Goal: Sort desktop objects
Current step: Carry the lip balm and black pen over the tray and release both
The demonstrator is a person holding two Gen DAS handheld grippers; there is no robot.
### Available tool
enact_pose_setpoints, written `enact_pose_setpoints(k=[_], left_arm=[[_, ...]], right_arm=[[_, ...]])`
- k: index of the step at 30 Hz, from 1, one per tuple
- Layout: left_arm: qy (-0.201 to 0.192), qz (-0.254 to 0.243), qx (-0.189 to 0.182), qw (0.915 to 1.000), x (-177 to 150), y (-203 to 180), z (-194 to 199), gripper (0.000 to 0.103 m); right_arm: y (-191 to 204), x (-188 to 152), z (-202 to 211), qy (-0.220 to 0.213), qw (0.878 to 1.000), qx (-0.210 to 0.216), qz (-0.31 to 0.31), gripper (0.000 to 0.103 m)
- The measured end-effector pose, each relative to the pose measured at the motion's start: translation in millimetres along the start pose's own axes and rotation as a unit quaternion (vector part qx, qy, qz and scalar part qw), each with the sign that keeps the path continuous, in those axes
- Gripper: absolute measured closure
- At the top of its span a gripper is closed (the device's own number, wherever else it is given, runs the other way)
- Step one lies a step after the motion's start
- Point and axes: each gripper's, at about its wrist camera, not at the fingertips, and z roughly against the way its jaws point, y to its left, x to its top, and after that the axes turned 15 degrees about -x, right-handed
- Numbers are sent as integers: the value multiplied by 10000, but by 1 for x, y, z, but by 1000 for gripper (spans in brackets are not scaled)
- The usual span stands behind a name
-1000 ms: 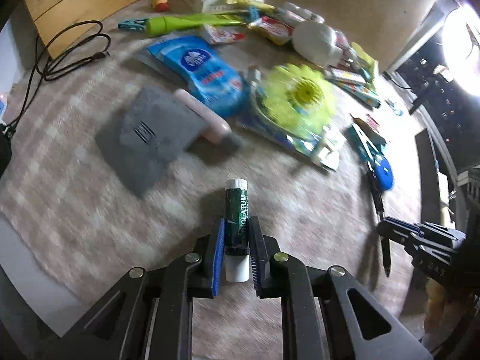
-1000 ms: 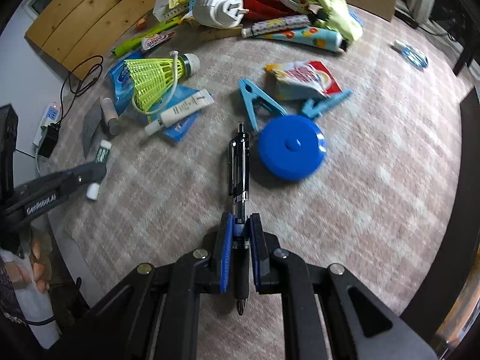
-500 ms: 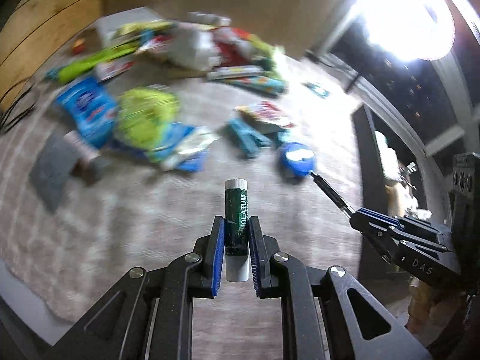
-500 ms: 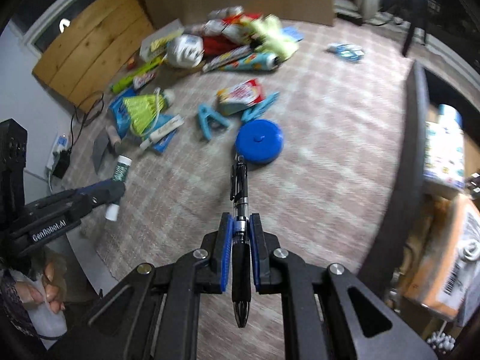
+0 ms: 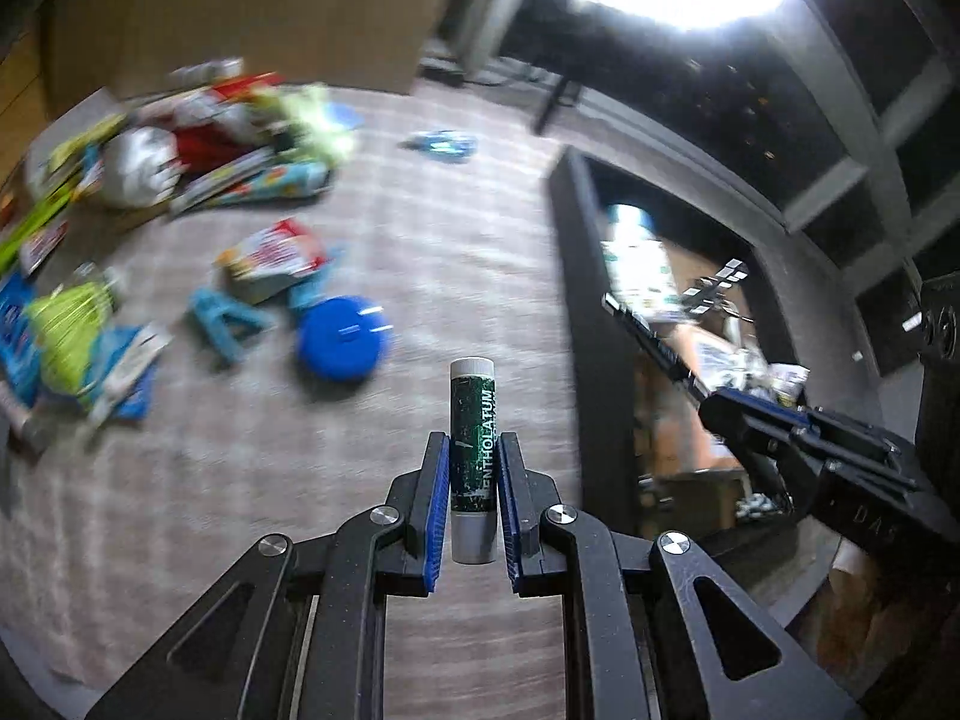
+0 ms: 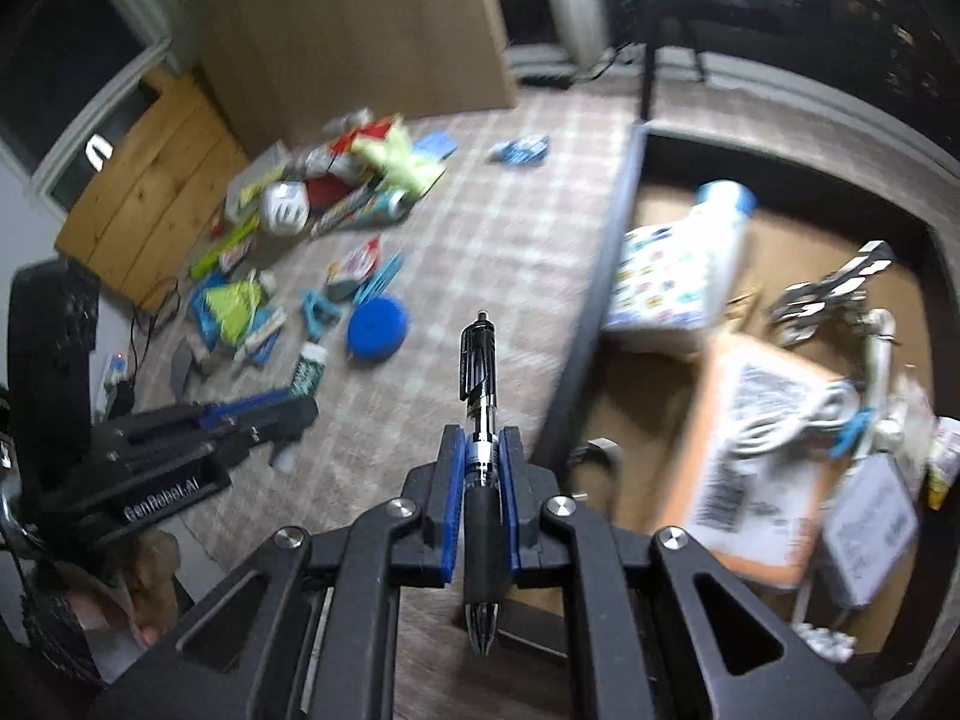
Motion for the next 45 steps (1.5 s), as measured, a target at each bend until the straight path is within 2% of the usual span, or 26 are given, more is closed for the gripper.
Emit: enact_pose_setpoints(k=[8, 14, 16, 17, 20, 22, 30, 36, 45], left_arm=[[443, -616, -419, 9962, 16, -73, -55, 89], [780, -946, -461, 9914, 16, -109, -87, 88], [823, -957, -357, 9914, 17, -115, -92, 68], [803, -944, -341, 9917, 17, -118, -92, 53], [727, -962, -333, 9921, 18, -120, -89, 52], [684, -960, -250, 9927, 18, -118, -86, 52], [365, -526, -54, 9979, 23, -79, -60, 52], [22, 27, 163, 9999, 23, -23, -30, 52], [-403, 704, 394, 9959, 17, 55, 6, 54]], right_arm=[[-100, -5, 33, -303, 9939, -614, -860, 92], [-162, -17, 39, -304, 9848, -1029, -1366, 92], [-172, -20, 39, -263, 9836, -1105, -1398, 91], [-177, -21, 39, -247, 9830, -1133, -1426, 91], [-181, -23, 41, -259, 9821, -1187, -1437, 82], [-179, -23, 42, -295, 9829, -1169, -1392, 73], [-145, -10, 42, -374, 9904, -863, -1016, 72], [-94, 9, 32, -352, 9970, -455, -509, 72], [-1, 40, -3, -85, 9995, 143, 273, 72]])
